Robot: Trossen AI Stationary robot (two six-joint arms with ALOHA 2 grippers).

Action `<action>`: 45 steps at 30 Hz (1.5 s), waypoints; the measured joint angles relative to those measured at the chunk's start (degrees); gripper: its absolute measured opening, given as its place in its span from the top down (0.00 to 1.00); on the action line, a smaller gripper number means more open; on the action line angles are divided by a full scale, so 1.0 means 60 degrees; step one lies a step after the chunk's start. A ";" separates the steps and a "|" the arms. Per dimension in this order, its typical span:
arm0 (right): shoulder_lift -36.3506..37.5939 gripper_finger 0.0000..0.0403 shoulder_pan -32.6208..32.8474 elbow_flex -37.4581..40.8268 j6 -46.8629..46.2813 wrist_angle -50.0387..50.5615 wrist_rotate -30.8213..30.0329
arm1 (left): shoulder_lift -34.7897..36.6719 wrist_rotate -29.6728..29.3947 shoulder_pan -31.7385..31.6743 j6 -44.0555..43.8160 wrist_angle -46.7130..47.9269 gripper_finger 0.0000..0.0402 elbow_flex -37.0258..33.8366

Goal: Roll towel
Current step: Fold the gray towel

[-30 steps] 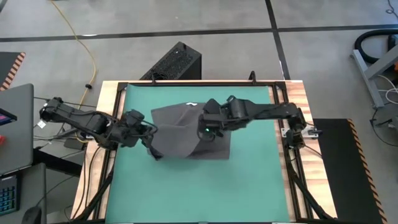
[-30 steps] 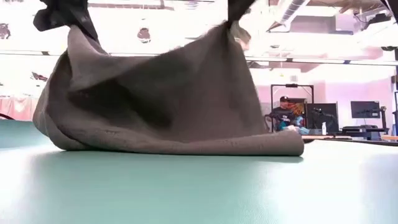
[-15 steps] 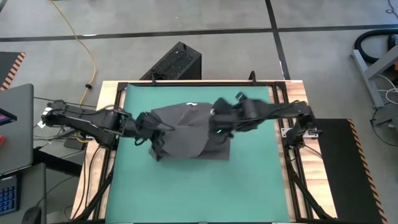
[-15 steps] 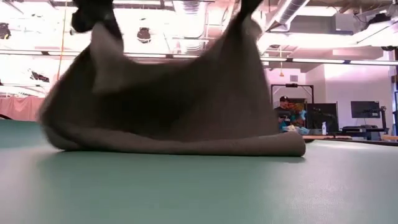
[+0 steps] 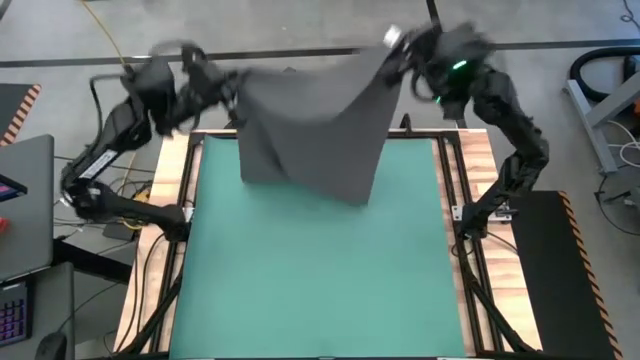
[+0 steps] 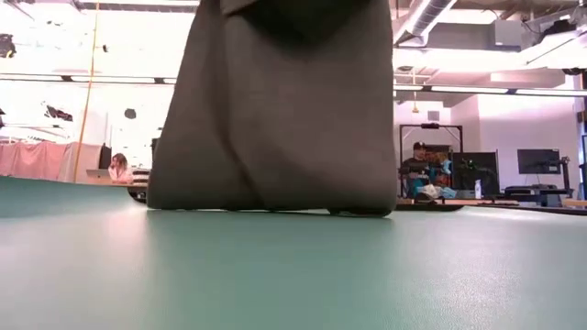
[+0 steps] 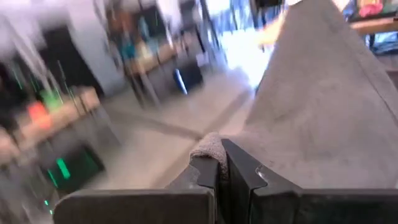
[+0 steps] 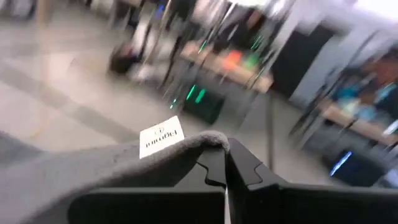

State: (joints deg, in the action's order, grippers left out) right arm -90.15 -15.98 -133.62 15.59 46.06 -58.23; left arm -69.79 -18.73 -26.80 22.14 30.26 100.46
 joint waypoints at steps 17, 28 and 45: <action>0.0432 0.98 0.3120 -0.0183 0.7622 -0.4963 -0.2645 | -0.2503 0.2749 -0.1827 0.1996 0.1370 1.00 0.4913; -0.0465 0.98 0.8519 -0.0153 -0.8335 0.7301 -0.3996 | -0.1663 0.3908 0.0830 -0.2742 0.9714 1.00 0.2990; -0.3581 0.98 1.0700 0.0589 -1.4978 0.7300 0.0293 | 0.0375 0.3844 0.7288 -0.9027 0.4089 1.00 -0.6309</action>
State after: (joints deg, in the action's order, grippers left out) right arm -111.63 48.22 -130.08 -74.28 89.86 -56.47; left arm -67.54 4.33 16.93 -32.03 54.80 62.61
